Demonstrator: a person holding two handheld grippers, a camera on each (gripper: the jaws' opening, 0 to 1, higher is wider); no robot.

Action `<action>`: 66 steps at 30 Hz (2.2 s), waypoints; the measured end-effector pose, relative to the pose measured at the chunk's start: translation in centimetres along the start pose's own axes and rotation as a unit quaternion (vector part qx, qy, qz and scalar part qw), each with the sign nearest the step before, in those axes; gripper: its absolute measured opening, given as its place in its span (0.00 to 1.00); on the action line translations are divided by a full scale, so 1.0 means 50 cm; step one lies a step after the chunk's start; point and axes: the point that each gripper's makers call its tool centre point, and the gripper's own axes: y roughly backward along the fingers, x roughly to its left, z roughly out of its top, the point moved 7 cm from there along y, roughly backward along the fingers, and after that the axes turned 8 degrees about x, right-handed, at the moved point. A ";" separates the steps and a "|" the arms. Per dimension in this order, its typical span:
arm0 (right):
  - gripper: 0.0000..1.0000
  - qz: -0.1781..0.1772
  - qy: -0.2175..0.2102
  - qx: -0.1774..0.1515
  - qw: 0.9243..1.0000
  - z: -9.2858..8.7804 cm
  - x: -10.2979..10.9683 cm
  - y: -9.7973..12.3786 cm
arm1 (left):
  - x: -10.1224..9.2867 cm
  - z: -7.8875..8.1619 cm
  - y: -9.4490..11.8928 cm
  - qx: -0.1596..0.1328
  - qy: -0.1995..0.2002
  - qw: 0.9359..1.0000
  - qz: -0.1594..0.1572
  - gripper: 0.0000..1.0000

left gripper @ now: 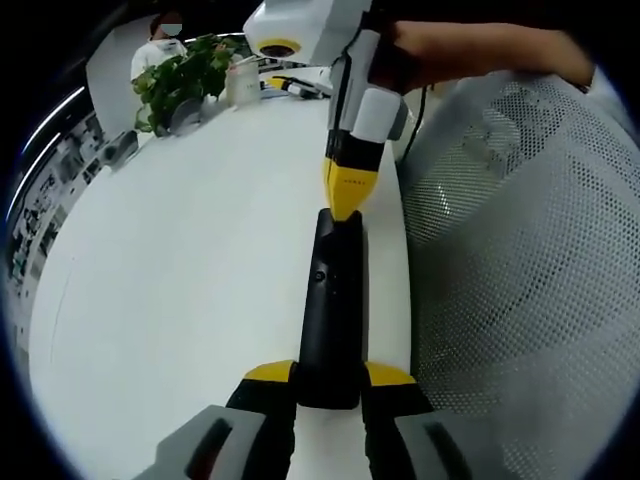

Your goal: Press the specified remote control buttons in sequence, fully releasing each button before pressing the next.

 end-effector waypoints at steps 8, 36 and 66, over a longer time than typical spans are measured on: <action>0.00 -0.004 0.007 0.000 1.000 0.003 0.003 -0.003 | 0.000 -0.001 0.000 0.000 -0.002 1.000 0.000 0.24; 0.00 -0.030 0.051 0.003 0.998 0.002 0.009 -0.002 | 0.000 -0.001 -0.001 -0.005 -0.001 1.000 0.001 0.24; 0.00 -0.001 0.027 0.011 1.000 0.001 0.014 -0.010 | -0.004 0.009 -0.006 -0.017 -0.004 1.000 0.000 0.25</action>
